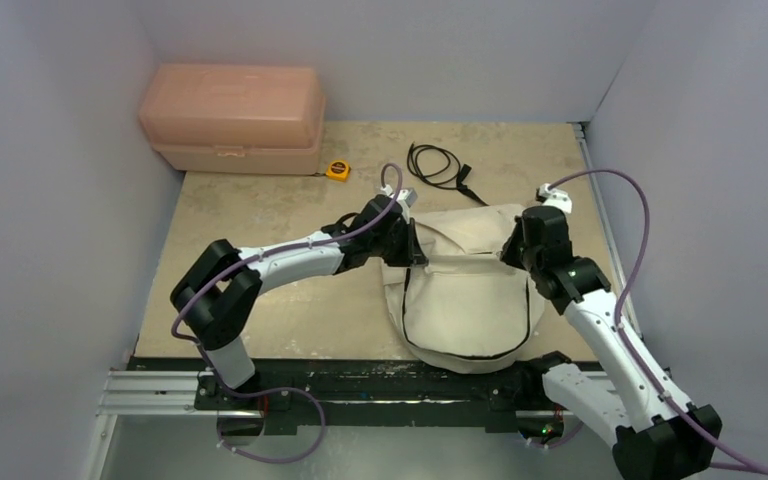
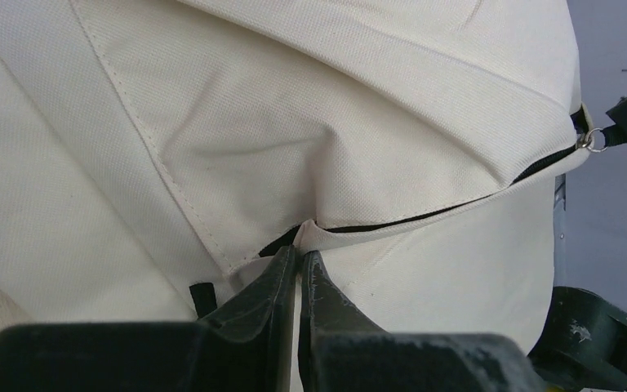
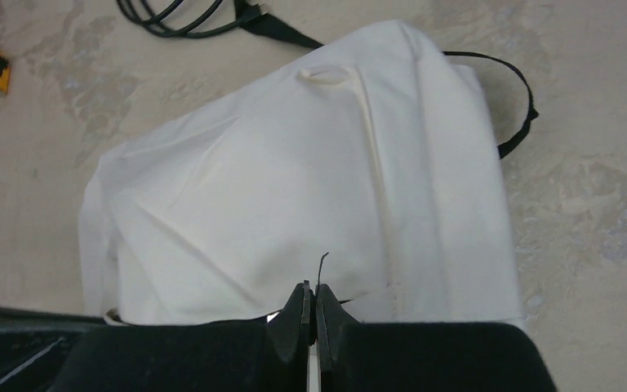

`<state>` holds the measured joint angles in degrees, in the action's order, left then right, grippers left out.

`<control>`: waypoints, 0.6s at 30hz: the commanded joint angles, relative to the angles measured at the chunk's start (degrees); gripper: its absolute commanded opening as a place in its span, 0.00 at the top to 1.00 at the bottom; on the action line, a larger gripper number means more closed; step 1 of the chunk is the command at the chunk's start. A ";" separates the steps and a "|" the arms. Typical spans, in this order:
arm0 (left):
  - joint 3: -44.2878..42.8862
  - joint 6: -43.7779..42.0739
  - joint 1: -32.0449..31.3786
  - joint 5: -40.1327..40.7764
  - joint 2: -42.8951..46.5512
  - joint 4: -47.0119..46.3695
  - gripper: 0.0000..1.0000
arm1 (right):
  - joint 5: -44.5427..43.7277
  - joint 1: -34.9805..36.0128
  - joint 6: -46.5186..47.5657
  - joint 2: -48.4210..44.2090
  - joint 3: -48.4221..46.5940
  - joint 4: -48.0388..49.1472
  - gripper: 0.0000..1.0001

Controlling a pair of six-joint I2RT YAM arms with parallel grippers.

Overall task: Pack the student bag
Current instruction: Zip the student bag at the center of the board.

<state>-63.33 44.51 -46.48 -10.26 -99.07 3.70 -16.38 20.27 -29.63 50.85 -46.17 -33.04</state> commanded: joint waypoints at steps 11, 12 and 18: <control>0.53 0.39 3.31 0.20 6.67 8.33 0.86 | 7.16 -18.64 0.87 -4.95 -2.36 0.16 0.75; 0.62 1.03 3.59 -0.11 8.52 8.93 0.76 | 7.96 -18.61 1.63 -5.94 -2.61 0.12 0.57; 0.60 -0.36 4.72 -3.25 20.73 13.42 0.50 | 19.02 -18.60 7.79 -9.02 -8.51 -2.73 0.22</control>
<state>-62.17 45.36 -42.11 -10.74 -88.95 14.48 -5.58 1.80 -26.83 43.33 -48.21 -35.24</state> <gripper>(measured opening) 0.464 0.764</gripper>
